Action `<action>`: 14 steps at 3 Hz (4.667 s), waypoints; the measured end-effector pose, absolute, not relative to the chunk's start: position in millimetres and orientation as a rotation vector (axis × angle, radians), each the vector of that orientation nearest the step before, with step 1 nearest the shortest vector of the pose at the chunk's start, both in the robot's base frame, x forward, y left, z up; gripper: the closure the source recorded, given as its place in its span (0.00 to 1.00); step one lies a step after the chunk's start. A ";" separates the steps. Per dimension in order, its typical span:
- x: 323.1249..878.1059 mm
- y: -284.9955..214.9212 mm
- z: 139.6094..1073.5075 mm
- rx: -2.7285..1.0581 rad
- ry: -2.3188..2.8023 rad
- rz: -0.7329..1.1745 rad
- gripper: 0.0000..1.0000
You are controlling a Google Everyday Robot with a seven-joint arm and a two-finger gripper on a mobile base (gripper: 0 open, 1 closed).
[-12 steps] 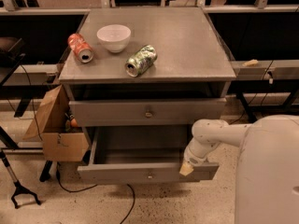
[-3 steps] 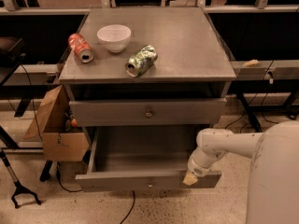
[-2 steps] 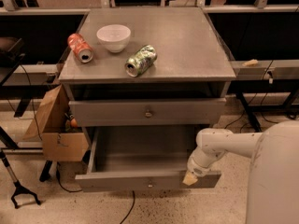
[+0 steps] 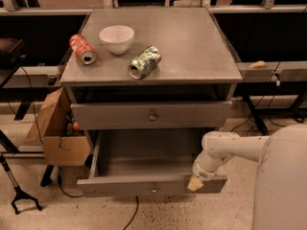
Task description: Open middle drawer
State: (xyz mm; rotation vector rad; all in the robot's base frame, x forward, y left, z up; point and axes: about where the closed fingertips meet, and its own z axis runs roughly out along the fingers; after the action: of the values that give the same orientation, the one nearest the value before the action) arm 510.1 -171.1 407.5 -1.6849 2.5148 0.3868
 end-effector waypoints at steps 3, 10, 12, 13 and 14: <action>491.2 -170.4 403.8 -1.707 2.504 0.425 0.00; 485.6 -170.9 404.3 -1.715 2.513 0.453 1.00; 485.8 -171.0 404.6 -1.716 2.516 0.457 0.81; 482.6 -171.4 403.4 -1.718 2.520 0.461 0.58; 482.6 -171.4 403.4 -1.718 2.520 0.461 0.34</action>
Offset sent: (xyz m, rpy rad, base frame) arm -0.0893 0.0009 -0.0297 0.0689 0.0681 0.0713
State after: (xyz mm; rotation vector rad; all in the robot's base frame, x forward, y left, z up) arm 482.6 -171.4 403.4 -1.7176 2.5196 0.4612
